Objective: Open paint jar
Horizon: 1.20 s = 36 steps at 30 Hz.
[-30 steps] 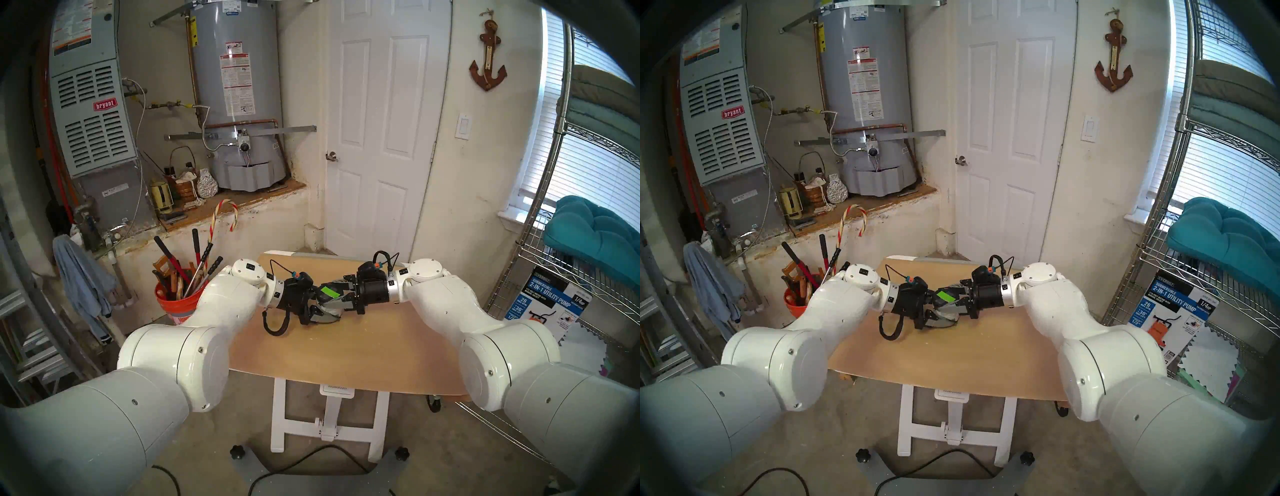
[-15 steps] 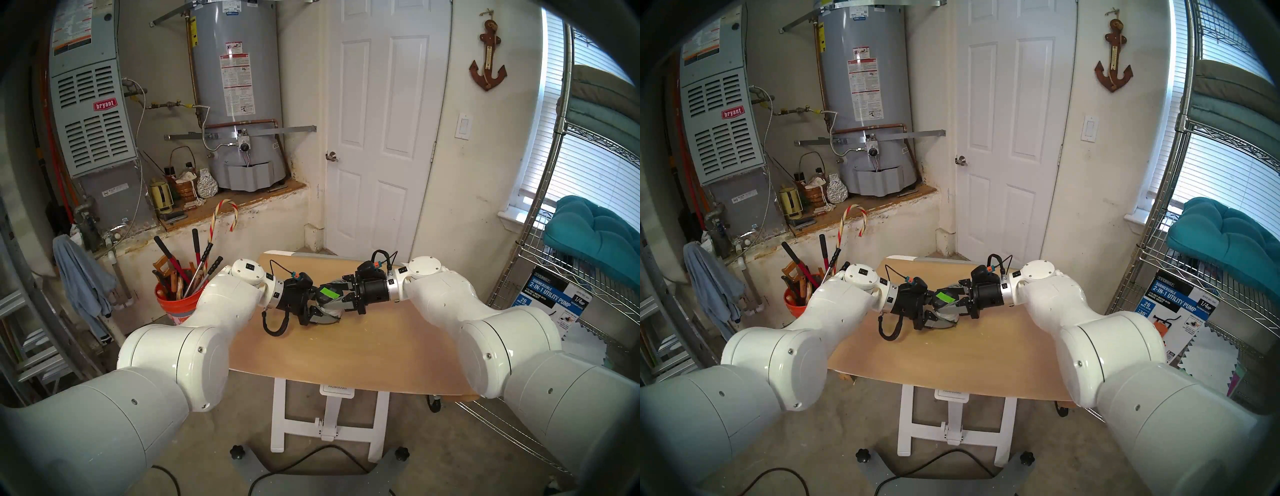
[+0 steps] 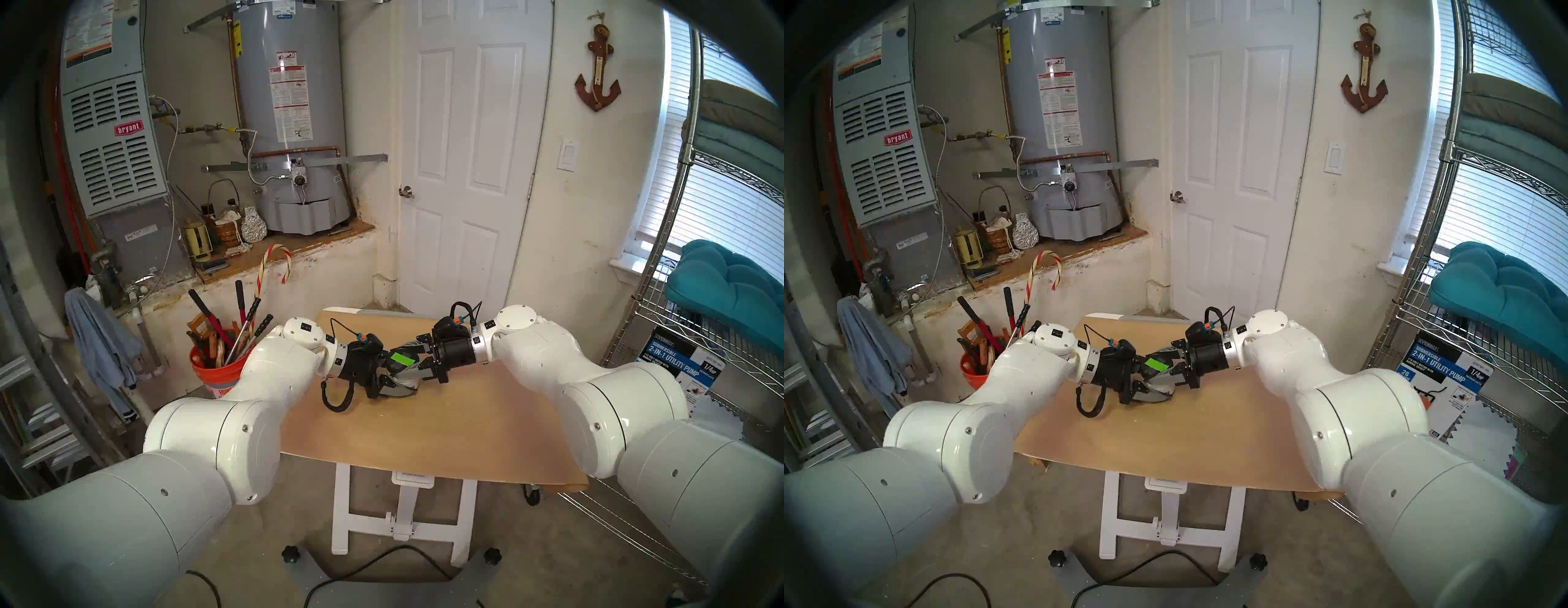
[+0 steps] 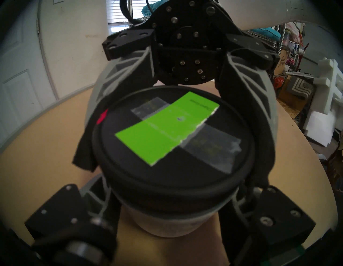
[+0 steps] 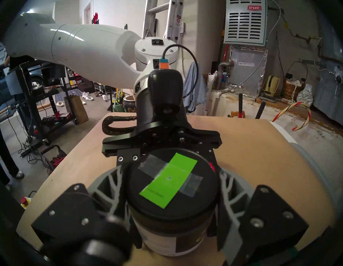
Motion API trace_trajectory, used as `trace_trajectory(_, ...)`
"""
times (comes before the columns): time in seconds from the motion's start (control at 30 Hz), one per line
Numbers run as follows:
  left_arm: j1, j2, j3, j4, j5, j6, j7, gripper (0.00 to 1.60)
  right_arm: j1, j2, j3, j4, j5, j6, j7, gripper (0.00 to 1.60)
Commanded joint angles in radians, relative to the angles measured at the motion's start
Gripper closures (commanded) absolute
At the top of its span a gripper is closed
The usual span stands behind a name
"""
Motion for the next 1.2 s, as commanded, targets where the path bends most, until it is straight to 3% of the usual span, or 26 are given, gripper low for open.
trace_trajectory(0.0, -0.029, -0.005, -0.002, -0.014, -0.002, 0.004, 0.009, 1.60, 0.037, -0.040, 0.003, 0.012, 0.016, -0.017, 0.028, 1.11)
trace_trajectory(0.07, -0.029, -0.005, -0.002, -0.014, -0.001, 0.004, 0.009, 1.60, 0.037, -0.037, 0.002, 0.018, 0.015, -0.025, 0.028, 0.96)
trace_trajectory(0.23, -0.029, -0.006, -0.003, -0.014, 0.000, 0.004, 0.009, 1.60, 0.038, -0.035, 0.007, 0.036, 0.020, -0.034, 0.028, 0.83)
trace_trajectory(0.27, -0.030, -0.006, -0.003, -0.014, 0.000, 0.004, 0.009, 1.60, 0.037, -0.034, 0.011, 0.039, 0.024, -0.036, 0.028, 0.00)
trace_trajectory(0.8, -0.030, -0.007, -0.006, -0.013, 0.006, 0.005, 0.013, 1.60, 0.032, 0.003, 0.128, 0.102, 0.103, -0.001, 0.028, 0.00)
trace_trajectory(1.13, -0.029, -0.008, -0.008, -0.014, 0.009, 0.004, 0.017, 1.60, -0.035, -0.012, 0.252, 0.123, 0.178, -0.051, -0.185, 0.00)
trace_trajectory(1.17, -0.029, -0.008, -0.008, -0.014, 0.009, 0.004, 0.018, 1.60, -0.038, -0.018, 0.261, 0.123, 0.184, -0.023, -0.200, 0.00)
